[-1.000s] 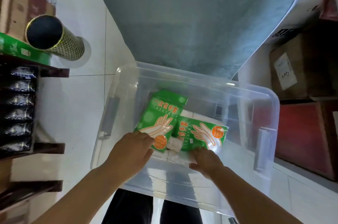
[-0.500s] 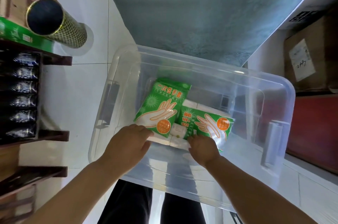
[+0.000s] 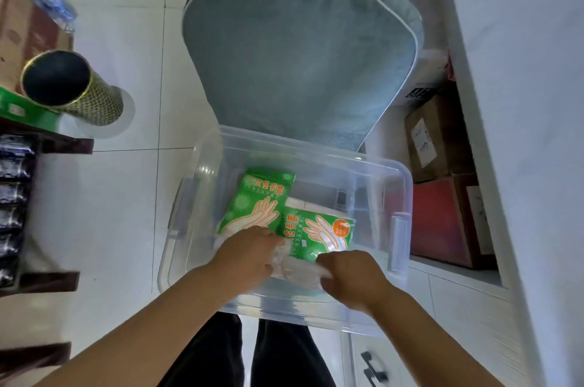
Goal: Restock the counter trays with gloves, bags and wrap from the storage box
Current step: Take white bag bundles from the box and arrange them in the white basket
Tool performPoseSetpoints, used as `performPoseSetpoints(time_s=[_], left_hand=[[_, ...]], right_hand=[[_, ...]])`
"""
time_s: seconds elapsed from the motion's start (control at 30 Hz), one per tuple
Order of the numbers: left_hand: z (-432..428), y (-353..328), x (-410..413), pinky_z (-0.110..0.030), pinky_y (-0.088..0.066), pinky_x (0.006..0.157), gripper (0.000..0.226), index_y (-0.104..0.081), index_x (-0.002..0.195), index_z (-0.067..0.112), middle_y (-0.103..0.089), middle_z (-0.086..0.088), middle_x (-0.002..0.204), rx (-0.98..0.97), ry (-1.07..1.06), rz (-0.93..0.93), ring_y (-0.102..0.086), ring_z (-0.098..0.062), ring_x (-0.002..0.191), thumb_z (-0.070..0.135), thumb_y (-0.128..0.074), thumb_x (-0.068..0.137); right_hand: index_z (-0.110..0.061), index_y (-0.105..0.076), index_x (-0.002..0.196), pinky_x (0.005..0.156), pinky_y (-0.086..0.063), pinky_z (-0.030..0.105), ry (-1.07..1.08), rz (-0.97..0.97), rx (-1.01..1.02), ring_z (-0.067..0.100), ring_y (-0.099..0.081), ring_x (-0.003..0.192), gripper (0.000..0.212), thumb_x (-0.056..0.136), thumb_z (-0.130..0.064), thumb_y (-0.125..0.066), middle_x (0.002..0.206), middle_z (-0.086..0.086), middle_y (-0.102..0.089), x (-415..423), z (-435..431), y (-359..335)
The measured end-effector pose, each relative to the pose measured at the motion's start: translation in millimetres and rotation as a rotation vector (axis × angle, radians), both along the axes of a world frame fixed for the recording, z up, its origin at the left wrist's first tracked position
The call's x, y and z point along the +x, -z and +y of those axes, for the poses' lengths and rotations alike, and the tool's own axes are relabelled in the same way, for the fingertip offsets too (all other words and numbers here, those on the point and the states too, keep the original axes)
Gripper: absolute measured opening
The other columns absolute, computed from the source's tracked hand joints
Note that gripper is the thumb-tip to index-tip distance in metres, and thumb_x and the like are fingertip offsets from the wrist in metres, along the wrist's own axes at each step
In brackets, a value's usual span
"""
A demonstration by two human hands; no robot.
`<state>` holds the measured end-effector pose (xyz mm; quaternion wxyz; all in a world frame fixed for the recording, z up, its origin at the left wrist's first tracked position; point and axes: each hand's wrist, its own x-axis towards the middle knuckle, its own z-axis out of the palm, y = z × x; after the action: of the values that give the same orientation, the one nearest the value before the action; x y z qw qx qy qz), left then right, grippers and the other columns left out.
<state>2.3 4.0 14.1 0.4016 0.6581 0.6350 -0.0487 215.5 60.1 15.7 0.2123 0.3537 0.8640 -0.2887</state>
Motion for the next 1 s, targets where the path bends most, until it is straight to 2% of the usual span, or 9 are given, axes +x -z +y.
performPoseSetpoints(time_s=[0.13,0.2,0.27,0.37,0.5,0.6,0.7,0.83,1.0], left_hand=[[13,-17,3,-0.028,-0.042,0.075,0.029,-0.059,0.107,0.024,-0.066,0.000,0.108,0.036,0.103,0.106,-0.059,-0.024,0.100,0.028,-0.058,0.078],[17,-22,-2,-0.026,-0.038,0.069,0.031,-0.059,0.107,0.026,-0.067,0.000,0.106,0.062,0.107,0.158,-0.061,-0.023,0.098,0.034,-0.061,0.077],[18,-26,-11,-0.026,-0.041,0.071,0.035,-0.058,0.110,0.026,-0.068,-0.001,0.107,0.088,0.082,0.201,-0.062,-0.024,0.098,0.038,-0.059,0.077],[14,-32,-31,-0.027,-0.039,0.065,0.027,-0.059,0.102,0.024,-0.068,-0.001,0.099,0.133,-0.015,0.284,-0.063,-0.025,0.090,0.036,-0.056,0.077],[1,-38,-64,-0.026,-0.033,0.057,0.020,-0.058,0.091,0.028,-0.066,0.004,0.084,0.151,-0.223,0.374,-0.063,-0.021,0.077,0.040,-0.061,0.076],[-8,-33,-82,-0.020,-0.025,0.045,0.018,-0.052,0.074,0.029,-0.056,0.007,0.065,0.112,-0.403,0.419,-0.051,-0.016,0.058,0.044,-0.063,0.075],[-16,-22,-90,-0.019,-0.021,0.045,0.026,-0.042,0.066,0.032,-0.050,0.009,0.059,0.082,-0.542,0.448,-0.047,-0.014,0.053,0.045,-0.062,0.075],[-20,-7,-91,-0.019,-0.023,0.045,0.021,-0.047,0.069,0.028,-0.055,0.007,0.058,0.084,-0.638,0.461,-0.051,-0.017,0.053,0.039,-0.064,0.075],[-18,4,-90,-0.023,-0.030,0.047,0.017,-0.052,0.070,0.024,-0.058,0.004,0.060,0.077,-0.648,0.487,-0.054,-0.020,0.056,0.036,-0.064,0.072]], right_hand=[[-0.027,-0.061,0.091,0.061,-0.036,0.027,0.127,0.119,-0.048,0.025,-0.062,0.082,0.015,0.078,-0.032,-0.055,0.089,0.000,-0.070,-1,7,-31],[-0.029,-0.064,0.091,0.065,-0.040,0.026,0.179,0.161,-0.074,0.022,-0.063,0.085,0.016,0.076,-0.035,-0.061,0.091,-0.003,-0.071,-2,15,-35],[-0.030,-0.066,0.096,0.071,-0.043,0.024,0.259,0.186,-0.066,0.018,-0.063,0.090,0.023,0.075,-0.037,-0.068,0.098,-0.008,-0.071,-2,27,-30],[-0.026,-0.066,0.105,0.074,-0.042,0.021,0.505,0.205,-0.053,0.017,-0.065,0.088,0.031,0.075,-0.025,-0.074,0.097,-0.007,-0.069,-2,47,-5],[-0.023,-0.066,0.104,0.076,-0.045,0.023,0.720,0.155,-0.204,0.020,-0.066,0.087,0.025,0.083,-0.011,-0.063,0.086,-0.004,-0.066,-8,72,53],[-0.015,-0.066,0.109,0.091,-0.049,0.034,0.712,0.107,-0.257,0.025,-0.064,0.100,0.025,0.085,-0.008,-0.061,0.105,0.009,-0.070,-18,84,97],[-0.015,-0.061,0.121,0.097,-0.045,0.034,0.535,0.000,-0.190,0.027,-0.057,0.113,0.032,0.089,-0.012,-0.058,0.125,0.012,-0.062,-31,91,133],[-0.015,-0.054,0.128,0.098,-0.041,0.036,0.363,-0.071,-0.071,0.030,-0.050,0.118,0.036,0.092,-0.015,-0.051,0.129,0.015,-0.055,-46,96,172],[-0.005,-0.060,0.114,0.091,-0.039,0.038,0.442,-0.023,0.022,0.037,-0.050,0.109,0.027,0.088,-0.008,-0.055,0.118,0.022,-0.057,-52,97,203]])
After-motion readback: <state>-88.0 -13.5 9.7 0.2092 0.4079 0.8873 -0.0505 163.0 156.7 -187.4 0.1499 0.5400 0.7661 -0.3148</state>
